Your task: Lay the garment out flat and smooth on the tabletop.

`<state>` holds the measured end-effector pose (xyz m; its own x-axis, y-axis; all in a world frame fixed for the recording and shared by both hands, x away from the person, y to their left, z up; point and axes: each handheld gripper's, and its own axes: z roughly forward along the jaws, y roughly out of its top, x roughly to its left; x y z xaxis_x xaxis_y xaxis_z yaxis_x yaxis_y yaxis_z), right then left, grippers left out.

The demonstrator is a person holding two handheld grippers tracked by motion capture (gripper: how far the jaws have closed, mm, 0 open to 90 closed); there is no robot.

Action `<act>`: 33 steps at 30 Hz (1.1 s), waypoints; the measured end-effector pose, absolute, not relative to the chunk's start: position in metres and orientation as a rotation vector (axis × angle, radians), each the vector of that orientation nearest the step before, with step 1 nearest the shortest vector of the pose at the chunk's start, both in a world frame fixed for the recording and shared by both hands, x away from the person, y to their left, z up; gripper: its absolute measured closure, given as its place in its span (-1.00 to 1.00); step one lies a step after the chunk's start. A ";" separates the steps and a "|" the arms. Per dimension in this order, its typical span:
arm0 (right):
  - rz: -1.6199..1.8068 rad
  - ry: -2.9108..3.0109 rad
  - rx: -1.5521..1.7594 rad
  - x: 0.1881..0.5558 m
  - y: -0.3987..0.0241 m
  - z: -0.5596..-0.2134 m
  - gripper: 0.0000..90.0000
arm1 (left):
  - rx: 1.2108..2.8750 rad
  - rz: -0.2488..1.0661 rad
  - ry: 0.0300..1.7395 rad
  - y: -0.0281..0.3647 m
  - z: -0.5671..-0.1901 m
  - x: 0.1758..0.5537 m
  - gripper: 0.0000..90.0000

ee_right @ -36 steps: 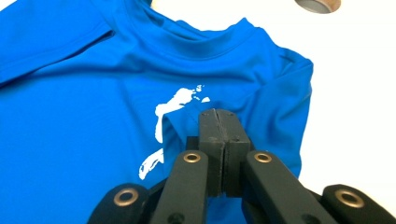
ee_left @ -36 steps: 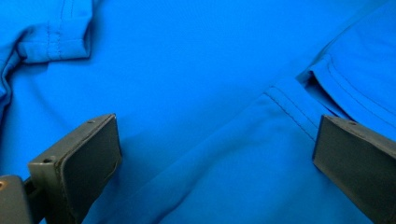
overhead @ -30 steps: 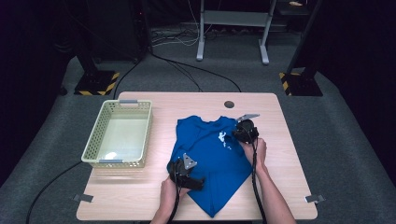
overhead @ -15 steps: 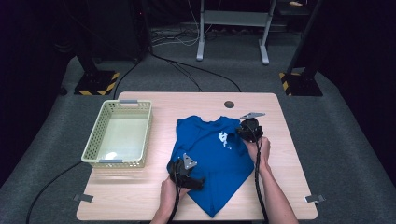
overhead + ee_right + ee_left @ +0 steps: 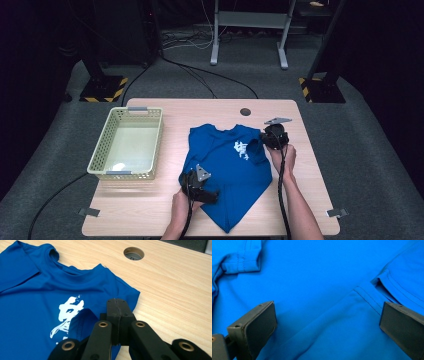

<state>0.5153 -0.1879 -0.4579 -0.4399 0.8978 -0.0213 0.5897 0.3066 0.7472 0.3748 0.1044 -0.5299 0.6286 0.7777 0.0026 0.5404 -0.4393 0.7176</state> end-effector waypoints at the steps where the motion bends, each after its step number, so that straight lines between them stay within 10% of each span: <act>1: 0.943 2.140 1.321 0.515 -0.189 -0.458 1.00 | 2.153 0.437 1.026 0.104 -0.530 0.375 -0.99; 33: 0.861 2.073 1.423 0.520 -0.232 -0.459 1.00 | 2.153 0.437 1.026 0.104 -0.530 0.375 -0.99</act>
<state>0.5198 -0.2323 -0.4594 -0.3449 0.9379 -0.0356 0.6366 0.2616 0.7254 0.3748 0.1044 -0.5299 0.6289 0.7774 0.0029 0.5403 -0.4398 0.7174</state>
